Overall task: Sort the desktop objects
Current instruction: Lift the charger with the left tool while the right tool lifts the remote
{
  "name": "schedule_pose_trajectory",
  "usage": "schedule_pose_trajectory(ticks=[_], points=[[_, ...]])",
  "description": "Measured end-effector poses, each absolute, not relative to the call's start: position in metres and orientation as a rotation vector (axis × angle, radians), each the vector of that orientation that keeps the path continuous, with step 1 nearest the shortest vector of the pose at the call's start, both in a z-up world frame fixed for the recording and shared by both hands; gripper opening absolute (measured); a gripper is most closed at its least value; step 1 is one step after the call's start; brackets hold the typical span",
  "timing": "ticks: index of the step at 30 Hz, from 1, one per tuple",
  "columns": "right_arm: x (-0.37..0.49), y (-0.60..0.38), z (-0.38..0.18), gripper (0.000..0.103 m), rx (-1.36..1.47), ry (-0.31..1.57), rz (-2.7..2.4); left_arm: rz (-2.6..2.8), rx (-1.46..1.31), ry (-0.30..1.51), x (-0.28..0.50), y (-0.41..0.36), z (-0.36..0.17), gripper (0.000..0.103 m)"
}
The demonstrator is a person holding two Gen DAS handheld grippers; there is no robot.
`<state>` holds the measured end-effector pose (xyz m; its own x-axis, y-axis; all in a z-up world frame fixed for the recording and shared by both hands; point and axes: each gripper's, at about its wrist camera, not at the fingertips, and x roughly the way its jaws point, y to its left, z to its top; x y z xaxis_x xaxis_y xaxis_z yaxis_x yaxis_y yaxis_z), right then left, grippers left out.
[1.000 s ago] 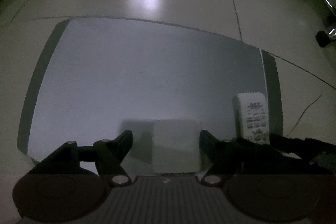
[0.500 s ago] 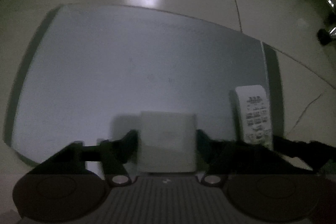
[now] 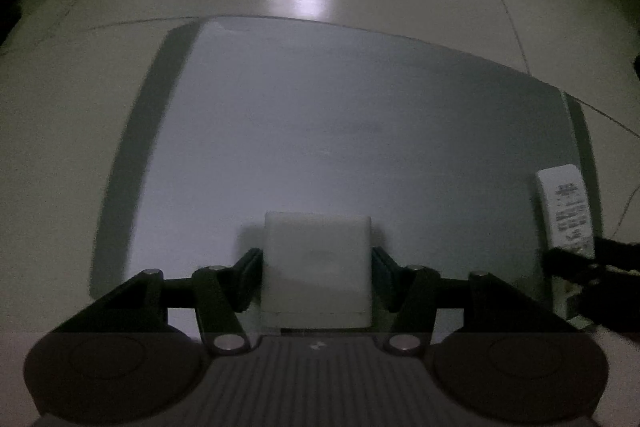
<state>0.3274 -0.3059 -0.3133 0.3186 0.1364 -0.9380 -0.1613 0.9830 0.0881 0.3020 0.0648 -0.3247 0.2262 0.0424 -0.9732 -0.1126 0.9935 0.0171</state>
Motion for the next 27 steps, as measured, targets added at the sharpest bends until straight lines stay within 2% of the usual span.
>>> schedule_pose_trajectory(ticks=[7,13,20,24,25,26,27], points=[[0.332,-0.293,-0.315,0.048,0.018,1.251,0.204,0.117,0.014,1.314,0.296,0.078,-0.332,0.052],[0.339,-0.293,-0.316,0.060,0.009,1.253,0.161,0.134,-0.030,1.324,0.302,0.077,-0.343,0.052],[0.348,-0.270,-0.312,0.063,-0.097,1.242,0.134,0.134,-0.040,1.321,0.301,0.072,-0.338,0.051],[0.351,-0.259,-0.322,0.062,-0.126,1.292,0.112,0.131,-0.043,1.321,0.301,0.071,-0.337,0.051],[0.352,-0.258,-0.324,0.058,-0.139,1.292,0.104,0.130,-0.041,1.319,0.300,0.071,-0.336,0.051],[0.352,-0.259,-0.325,0.050,-0.140,1.287,0.097,0.129,-0.038,1.316,0.300,0.070,-0.336,0.051],[0.351,-0.261,-0.325,0.050,-0.137,1.279,0.095,0.130,-0.036,1.314,0.299,0.070,-0.336,0.051]])
